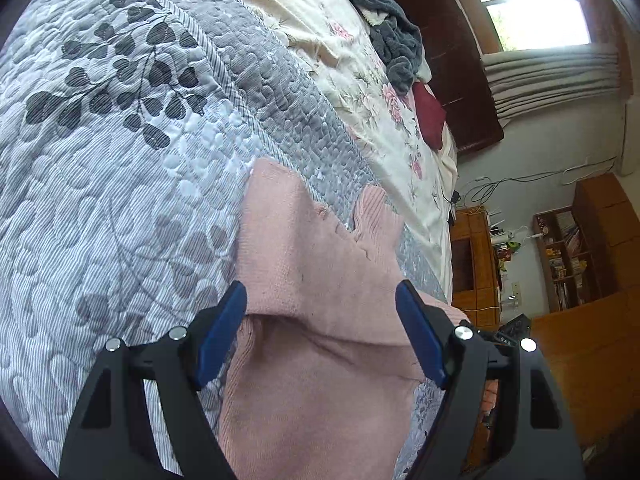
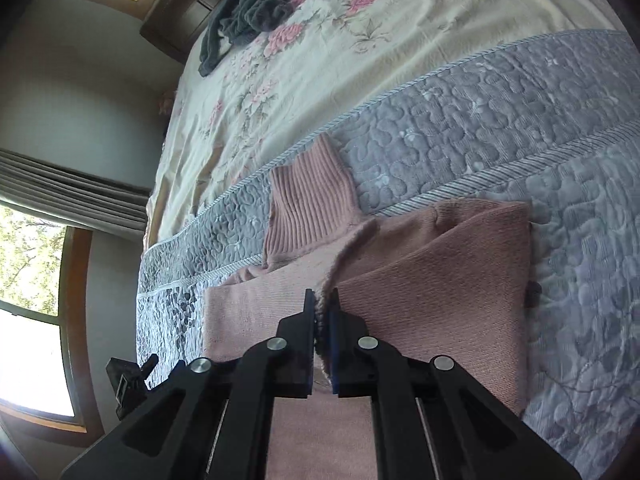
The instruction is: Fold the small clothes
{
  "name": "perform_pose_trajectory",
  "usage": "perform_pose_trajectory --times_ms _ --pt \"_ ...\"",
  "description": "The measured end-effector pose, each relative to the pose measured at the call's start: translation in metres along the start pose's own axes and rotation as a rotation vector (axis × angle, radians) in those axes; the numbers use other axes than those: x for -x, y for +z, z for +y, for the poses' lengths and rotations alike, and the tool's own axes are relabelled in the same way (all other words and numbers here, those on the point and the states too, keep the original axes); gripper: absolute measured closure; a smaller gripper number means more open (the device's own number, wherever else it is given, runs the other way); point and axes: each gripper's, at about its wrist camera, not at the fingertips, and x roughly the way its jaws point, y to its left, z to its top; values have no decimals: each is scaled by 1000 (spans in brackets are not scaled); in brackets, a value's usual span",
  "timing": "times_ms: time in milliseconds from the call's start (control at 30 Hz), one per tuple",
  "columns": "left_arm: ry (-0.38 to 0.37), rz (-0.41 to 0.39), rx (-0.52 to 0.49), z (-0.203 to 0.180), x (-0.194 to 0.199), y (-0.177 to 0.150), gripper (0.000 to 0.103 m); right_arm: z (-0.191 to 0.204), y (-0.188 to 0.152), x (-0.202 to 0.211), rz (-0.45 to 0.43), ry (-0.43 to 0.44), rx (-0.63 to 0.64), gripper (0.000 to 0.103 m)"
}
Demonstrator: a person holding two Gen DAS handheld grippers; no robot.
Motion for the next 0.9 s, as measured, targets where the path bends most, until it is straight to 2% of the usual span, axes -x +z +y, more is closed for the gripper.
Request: perform_pose_trajectory --times_ms 300,467,633,833,900 --pt "-21 109 -57 -20 -62 11 28 -60 -6 -3 16 -31 -61 98" --pt "21 169 -86 -20 -93 7 30 -85 -12 -8 17 -55 -85 98" --pt "38 194 -88 -11 -106 3 30 -101 -15 -14 22 -61 -99 98" --pt "101 239 -117 -10 -116 4 34 -112 -16 -17 25 -60 -88 95" --pt "44 237 -142 -26 -109 10 34 -104 -16 6 -51 -19 -84 92"
